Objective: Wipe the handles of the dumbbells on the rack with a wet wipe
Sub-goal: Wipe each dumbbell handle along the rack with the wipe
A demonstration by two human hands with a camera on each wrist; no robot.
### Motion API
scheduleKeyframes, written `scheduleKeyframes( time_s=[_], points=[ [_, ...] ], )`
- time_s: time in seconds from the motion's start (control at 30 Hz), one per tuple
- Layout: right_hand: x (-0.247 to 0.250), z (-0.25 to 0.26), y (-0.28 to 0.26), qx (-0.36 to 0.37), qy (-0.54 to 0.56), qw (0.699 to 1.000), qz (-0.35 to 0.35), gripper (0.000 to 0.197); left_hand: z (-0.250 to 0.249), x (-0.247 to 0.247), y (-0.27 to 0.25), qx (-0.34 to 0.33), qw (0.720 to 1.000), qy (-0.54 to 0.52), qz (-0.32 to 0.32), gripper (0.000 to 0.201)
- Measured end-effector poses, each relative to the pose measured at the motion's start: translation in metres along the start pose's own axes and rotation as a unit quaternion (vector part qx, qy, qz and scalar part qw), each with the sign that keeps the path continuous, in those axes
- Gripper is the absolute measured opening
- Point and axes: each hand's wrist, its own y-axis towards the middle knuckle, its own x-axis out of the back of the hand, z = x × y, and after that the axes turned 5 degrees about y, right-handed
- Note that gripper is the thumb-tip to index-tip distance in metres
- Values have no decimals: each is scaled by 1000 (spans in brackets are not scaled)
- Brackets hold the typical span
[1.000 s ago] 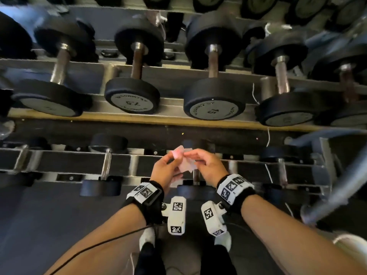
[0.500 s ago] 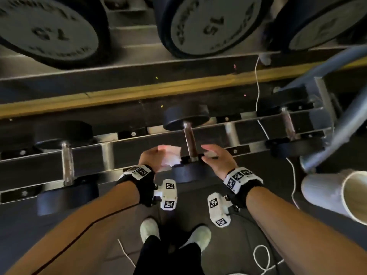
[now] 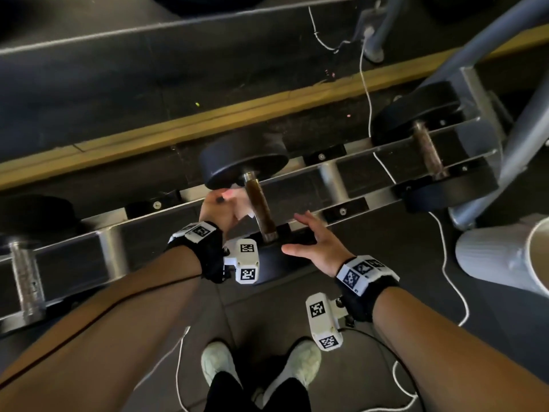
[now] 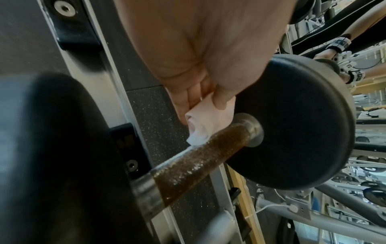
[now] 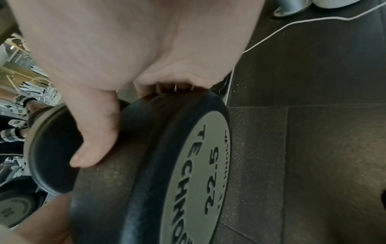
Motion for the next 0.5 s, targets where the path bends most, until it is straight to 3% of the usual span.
scheduleKeyframes(
  time_s=[0.13, 0.4, 0.5],
  points=[
    [-3, -5, 0, 5, 28, 1000, -6, 84, 4, -9, -3, -1, 998, -51, 35, 14],
    [-2, 1, -4, 0, 40, 999, 1, 80, 26, 10, -22, 4, 991, -39, 127, 26],
    [-3, 3, -5, 1, 45, 999, 4, 79, 23, 23, -17, 15, 993, -57, 97, 27]
  ],
)
